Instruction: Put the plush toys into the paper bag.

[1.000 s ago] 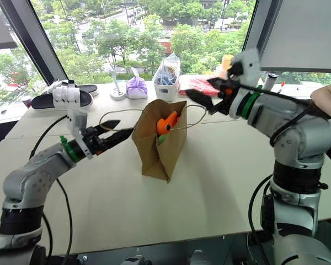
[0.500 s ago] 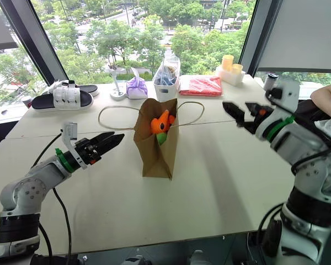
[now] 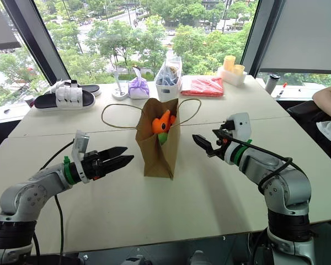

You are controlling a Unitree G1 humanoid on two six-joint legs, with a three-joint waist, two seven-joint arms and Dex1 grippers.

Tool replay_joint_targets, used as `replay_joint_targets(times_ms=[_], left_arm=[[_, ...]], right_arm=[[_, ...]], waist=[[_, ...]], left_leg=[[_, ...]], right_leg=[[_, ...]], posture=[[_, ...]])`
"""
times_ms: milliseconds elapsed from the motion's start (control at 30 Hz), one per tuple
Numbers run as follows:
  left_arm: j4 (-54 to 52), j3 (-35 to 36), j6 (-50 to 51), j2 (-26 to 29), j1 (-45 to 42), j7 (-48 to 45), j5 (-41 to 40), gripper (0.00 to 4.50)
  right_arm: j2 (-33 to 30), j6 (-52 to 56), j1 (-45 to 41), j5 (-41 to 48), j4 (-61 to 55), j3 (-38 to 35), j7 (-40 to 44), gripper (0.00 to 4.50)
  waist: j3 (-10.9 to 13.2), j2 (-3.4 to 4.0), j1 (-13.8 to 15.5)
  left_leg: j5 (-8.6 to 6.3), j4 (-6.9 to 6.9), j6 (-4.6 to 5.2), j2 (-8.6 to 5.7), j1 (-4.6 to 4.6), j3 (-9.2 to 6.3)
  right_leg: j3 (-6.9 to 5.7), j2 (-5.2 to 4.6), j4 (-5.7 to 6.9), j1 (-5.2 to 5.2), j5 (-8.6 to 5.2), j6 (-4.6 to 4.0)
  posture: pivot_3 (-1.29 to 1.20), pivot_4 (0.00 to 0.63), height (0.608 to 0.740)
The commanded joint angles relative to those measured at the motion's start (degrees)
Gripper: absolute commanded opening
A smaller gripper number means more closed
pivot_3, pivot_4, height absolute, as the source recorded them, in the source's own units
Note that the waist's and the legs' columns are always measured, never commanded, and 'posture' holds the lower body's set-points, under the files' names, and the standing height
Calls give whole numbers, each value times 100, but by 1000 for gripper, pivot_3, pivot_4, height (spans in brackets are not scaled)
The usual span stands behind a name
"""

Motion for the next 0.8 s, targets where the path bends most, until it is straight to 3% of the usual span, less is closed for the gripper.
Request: replay_joint_targets(times_ms=[33, 100, 300, 500, 800], left_arm=[[-634, -521, -330, -236, -104, 271, 412, 4500], [-862, -889, -541, -446, -173, 468, 760, 4500], [-903, -1066, -718, -580, -218, 613, 1028, 4500], [-942, -1178, -769, -697, -300, 924, 1267, 4500], [-826, -1550, -851, -1404, -403, 2116, 2130, 4500]], right_arm=[[494, -447, -274, -277, 350, 819, 126, 3956], [809, -678, -443, -476, 681, 1265, 235, 3140], [910, -912, -610, -662, 958, 1486, 434, 28], [940, -955, -608, -745, 880, 1624, 535, 28], [986, -944, -624, -876, 819, 1742, 535, 28]], waist=[[-2, -4, -15], [-2, -4, -50], [-2, -3, -4], [-2, -3, -15], [-2, -3, -9]], left_leg=[[0, -1, 0, 1, 1, 0], [0, -3, 0, 1, 18, 6], [1, -8, -3, -1, 13, -7], [1, -7, -2, 0, 14, -7], [1, -6, -2, -1, 14, -8]], right_leg=[[0, 0, 0, 0, 0, 0], [2, 2, 0, 12, 0, -1], [2, 3, -3, 8, 0, -1], [0, 3, -2, 8, 0, -1], [0, 3, -2, 9, 0, -1]], posture=[[0, 150, 740], [0, 150, 740], [0, 150, 740], [0, 150, 740], [0, 150, 740]])
